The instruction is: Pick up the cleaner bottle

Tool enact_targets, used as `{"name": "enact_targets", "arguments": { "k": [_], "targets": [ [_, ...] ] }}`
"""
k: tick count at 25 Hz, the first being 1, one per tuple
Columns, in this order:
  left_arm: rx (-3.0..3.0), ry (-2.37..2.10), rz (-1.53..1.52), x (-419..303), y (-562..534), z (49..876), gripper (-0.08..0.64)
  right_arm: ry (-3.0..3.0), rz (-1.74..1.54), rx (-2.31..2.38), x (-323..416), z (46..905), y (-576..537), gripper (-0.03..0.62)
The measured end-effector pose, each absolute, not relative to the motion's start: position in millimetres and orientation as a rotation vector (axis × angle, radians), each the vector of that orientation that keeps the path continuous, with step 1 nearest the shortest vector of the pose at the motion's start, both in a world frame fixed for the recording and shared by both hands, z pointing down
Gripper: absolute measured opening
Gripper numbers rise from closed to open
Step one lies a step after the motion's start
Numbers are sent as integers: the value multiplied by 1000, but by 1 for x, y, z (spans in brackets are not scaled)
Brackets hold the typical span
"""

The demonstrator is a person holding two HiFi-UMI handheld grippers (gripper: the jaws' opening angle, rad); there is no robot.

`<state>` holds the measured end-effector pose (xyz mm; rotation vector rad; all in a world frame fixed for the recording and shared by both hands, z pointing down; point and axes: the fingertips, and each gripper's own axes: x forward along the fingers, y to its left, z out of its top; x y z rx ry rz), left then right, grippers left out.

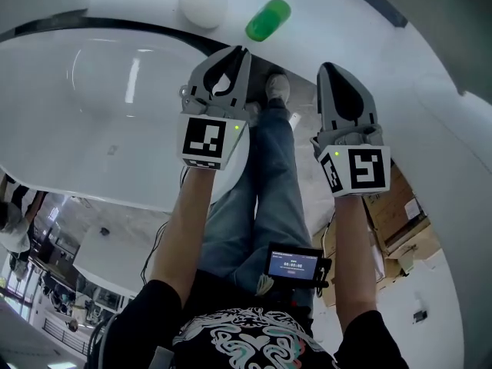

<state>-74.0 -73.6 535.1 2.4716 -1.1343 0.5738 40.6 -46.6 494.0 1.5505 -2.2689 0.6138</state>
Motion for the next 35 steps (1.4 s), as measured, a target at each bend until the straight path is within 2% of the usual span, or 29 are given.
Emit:
{"name": "enact_targets", "arguments": {
  "k": [11, 13, 19, 27, 35],
  "targets": [
    [2503, -1145, 581, -64, -79, 542, 25, -2287, 635, 1521, 42, 509, -54, 26],
    [2515, -1144, 573, -59, -80, 542, 52, -2288, 638, 1518, 45, 509, -56, 26],
    [2515, -1157, 586, -50, -85, 551, 191, -2290, 652, 1517, 49, 513, -61, 26],
    [2532, -1174, 628, -41, -103, 561, 236, -2290, 674, 1504, 49, 518, -68, 26],
    [2545, -1142, 632, -33, -117, 575, 238, -2290, 684, 1507, 52, 527, -76, 26]
  ]
}}
